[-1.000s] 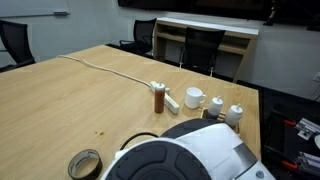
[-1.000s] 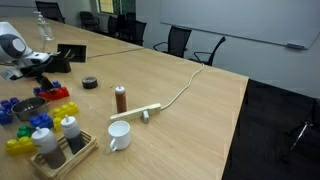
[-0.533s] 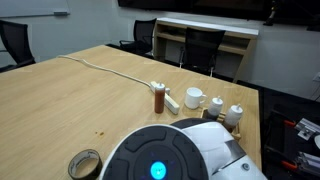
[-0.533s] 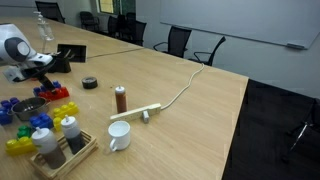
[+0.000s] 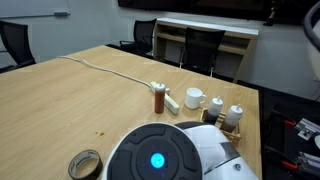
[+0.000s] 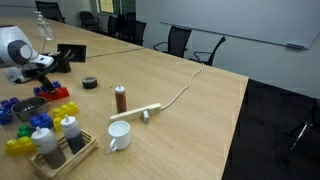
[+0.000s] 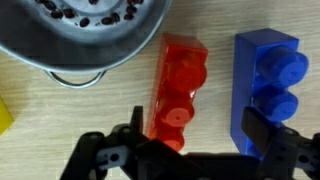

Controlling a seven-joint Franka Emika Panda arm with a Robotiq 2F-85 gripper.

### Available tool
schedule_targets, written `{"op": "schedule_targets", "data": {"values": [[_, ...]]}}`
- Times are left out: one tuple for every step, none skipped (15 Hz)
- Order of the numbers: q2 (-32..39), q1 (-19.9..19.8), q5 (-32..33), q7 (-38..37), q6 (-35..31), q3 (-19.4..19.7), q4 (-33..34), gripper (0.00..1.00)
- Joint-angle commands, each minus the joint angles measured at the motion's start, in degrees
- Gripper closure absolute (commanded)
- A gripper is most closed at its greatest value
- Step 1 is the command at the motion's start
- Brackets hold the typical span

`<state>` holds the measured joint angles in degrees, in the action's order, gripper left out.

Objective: Align the blue and orange legos together then put the purple legos on top of the blue and orange legos

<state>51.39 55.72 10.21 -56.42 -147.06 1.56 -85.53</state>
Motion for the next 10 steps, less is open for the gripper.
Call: {"op": "schedule_targets", "data": {"values": [[1.4,-1.8,-2.2,3.3,-1.5,-2.1,1.7,0.0],[1.6,-1.9,-2.4,3.7,-1.6,-2.1,2.1,0.0],[1.8,-2.0,-2.5,4.1,-1.7,-2.2,2.5,0.0],[1.9,-2.1,-2.5,4.4,-1.7,-2.2,2.8,0.0],[2.0,-2.1,-2.5,4.7,-1.7,-2.2,3.2,0.0],[2.2,-2.1,-2.6,4.9,-1.7,-2.2,3.6,0.0],[2.2,-2.2,-2.6,5.1,-1.8,-2.2,3.8,0.0],[2.3,-2.3,-2.6,5.3,-1.8,-2.2,4.0,0.0],[2.3,-2.3,-2.7,5.6,-1.9,-2.3,4.2,0.0],[2.3,-2.4,-2.8,5.8,-2.0,-2.4,4.4,0.0]]}}
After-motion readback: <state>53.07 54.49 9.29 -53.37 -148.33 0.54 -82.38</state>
